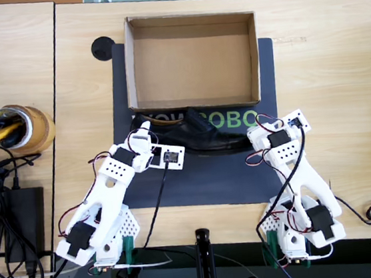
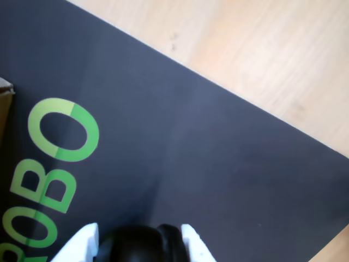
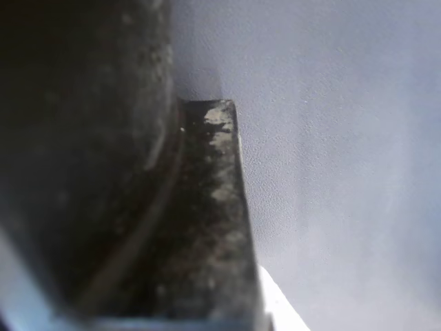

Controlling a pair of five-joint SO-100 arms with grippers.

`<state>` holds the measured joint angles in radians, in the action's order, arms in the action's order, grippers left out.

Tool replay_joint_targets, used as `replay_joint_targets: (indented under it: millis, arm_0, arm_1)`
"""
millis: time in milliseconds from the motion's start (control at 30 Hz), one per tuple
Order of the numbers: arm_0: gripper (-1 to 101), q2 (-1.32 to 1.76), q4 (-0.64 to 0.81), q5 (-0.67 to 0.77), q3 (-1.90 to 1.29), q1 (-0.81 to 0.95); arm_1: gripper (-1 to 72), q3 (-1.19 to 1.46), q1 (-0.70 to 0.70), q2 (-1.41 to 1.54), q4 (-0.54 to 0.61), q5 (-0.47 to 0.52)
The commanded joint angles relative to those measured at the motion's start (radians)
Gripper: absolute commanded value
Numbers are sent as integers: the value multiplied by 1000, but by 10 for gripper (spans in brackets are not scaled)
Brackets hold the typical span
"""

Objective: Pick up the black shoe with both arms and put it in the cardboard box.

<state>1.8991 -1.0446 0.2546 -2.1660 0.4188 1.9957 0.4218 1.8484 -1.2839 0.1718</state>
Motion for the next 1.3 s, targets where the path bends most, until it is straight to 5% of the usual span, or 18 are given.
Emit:
replay_joint_targets:
  millis: [0,300,667,833,1267]
  arm_0:
    - [273,63,-6,-23,2,-8]
    - [-1,153,-18,-101,12,-9]
    - [-1,351,-5,-192,112,-41]
    - [-1,414,112,-230,144,-92]
    - [-1,221,439,-212,164,-270]
  arm_1:
    - [0,-81,26,58,-32,9]
    - [0,-100,34,66,-49,9]
    - [-1,-209,-25,156,-48,11]
    - [-1,-265,-55,178,-6,8]
    - [-1,-261,-146,95,308,-72]
